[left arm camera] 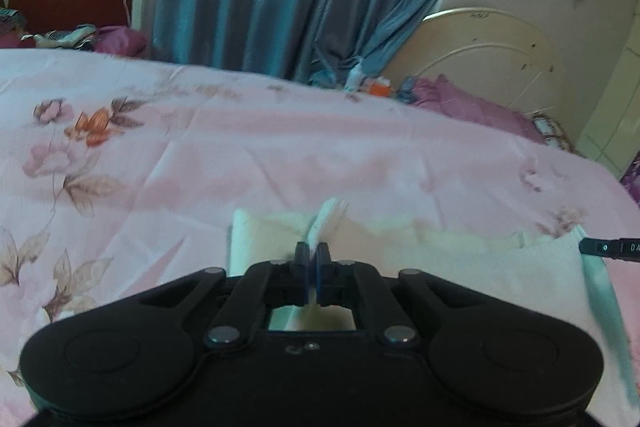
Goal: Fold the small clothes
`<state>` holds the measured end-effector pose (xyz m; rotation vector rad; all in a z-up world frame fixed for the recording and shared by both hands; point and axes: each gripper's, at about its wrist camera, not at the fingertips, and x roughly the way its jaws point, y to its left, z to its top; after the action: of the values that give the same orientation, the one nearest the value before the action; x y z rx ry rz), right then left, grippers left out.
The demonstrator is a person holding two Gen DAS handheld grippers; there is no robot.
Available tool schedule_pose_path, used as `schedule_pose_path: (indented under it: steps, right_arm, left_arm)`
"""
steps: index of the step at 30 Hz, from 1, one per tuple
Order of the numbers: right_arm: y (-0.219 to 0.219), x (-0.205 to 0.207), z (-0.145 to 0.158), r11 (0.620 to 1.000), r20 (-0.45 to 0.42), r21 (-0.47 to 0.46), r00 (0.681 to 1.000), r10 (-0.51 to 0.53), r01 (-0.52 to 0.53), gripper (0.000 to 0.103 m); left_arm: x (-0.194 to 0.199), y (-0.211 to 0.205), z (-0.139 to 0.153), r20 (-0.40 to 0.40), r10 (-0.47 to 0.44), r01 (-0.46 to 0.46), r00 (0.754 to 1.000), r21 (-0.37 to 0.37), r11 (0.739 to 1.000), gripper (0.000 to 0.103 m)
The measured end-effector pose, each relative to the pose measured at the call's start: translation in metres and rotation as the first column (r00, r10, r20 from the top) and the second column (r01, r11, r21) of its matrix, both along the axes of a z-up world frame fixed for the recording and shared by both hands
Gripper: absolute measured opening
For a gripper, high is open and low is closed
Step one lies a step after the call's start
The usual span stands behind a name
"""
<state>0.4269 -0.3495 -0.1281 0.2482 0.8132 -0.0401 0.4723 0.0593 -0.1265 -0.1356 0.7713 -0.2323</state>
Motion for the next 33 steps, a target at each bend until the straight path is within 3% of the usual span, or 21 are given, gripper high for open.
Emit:
schedule_pose_path:
  steps: [4,7,8,10,11,15,19,20,21,23,28,33]
  right_arm:
    - [0.001,0.002,-0.017,0.999,-0.022,-0.043,1.0,0.0,-0.001,0.002]
    - [-0.002,0.001,-0.01,0.999,-0.027,-0.032,1.0,-0.002,0.001,0.005]
    - [-0.004,-0.001,-0.006,0.999,-0.019,-0.031,1.0,-0.012,0.012,0.014]
    - [-0.007,-0.009,0.004,0.999,0.014,-0.032,0.999,-0.033,0.034,0.048]
    - [-0.008,-0.014,0.009,0.999,0.039,-0.029,0.998,-0.042,0.044,0.071]
    - [0.009,-0.031,0.028,1.0,0.076,-0.029,0.997,0.009,-0.007,0.071]
    - [0.043,-0.043,0.031,0.995,0.081,-0.029,0.992,0.098,-0.096,0.071]
    - [0.053,-0.045,0.029,0.992,0.077,-0.028,0.99,0.122,-0.12,0.068]
    - [0.061,-0.046,0.027,0.99,0.067,-0.031,0.988,0.142,-0.14,0.058]
    - [0.077,-0.047,0.021,0.984,0.043,-0.041,0.984,0.175,-0.174,0.05]
    - [0.104,-0.06,0.007,0.972,0.024,-0.07,0.974,0.225,-0.223,0.05]
    - [0.107,-0.069,-0.014,0.957,-0.019,-0.185,0.974,0.224,-0.224,0.05]
  left_arm:
    - [-0.002,0.0,-0.009,-0.017,-0.009,0.009,1.0,0.038,0.999,0.004]
    - [-0.006,0.0,-0.003,-0.012,-0.007,0.008,1.0,0.059,0.998,0.016]
    - [-0.008,0.0,0.0,-0.009,0.007,-0.006,1.0,0.057,0.998,0.022]
    - [-0.014,0.004,0.01,0.006,0.022,-0.022,1.0,0.033,0.999,0.024]
    - [-0.018,0.004,0.015,0.015,0.025,-0.025,1.0,0.028,0.999,0.026]
    - [-0.038,-0.004,0.033,0.045,-0.031,0.03,0.999,0.01,0.999,0.029]
    - [-0.054,-0.03,0.033,0.029,-0.121,0.12,0.992,0.018,0.993,0.029]
    - [-0.056,-0.035,0.03,0.018,-0.132,0.132,0.991,0.011,0.991,0.029]
    - [-0.058,-0.041,0.027,0.006,-0.145,0.145,0.989,0.008,0.989,0.029]
    - [-0.064,-0.051,0.021,-0.006,-0.157,0.157,0.988,0.016,0.987,0.029]
    - [-0.075,-0.06,0.005,-0.043,-0.152,0.154,0.987,0.045,0.987,0.029]
    - [-0.08,-0.055,-0.001,-0.047,-0.144,0.148,0.989,0.096,0.984,0.031]
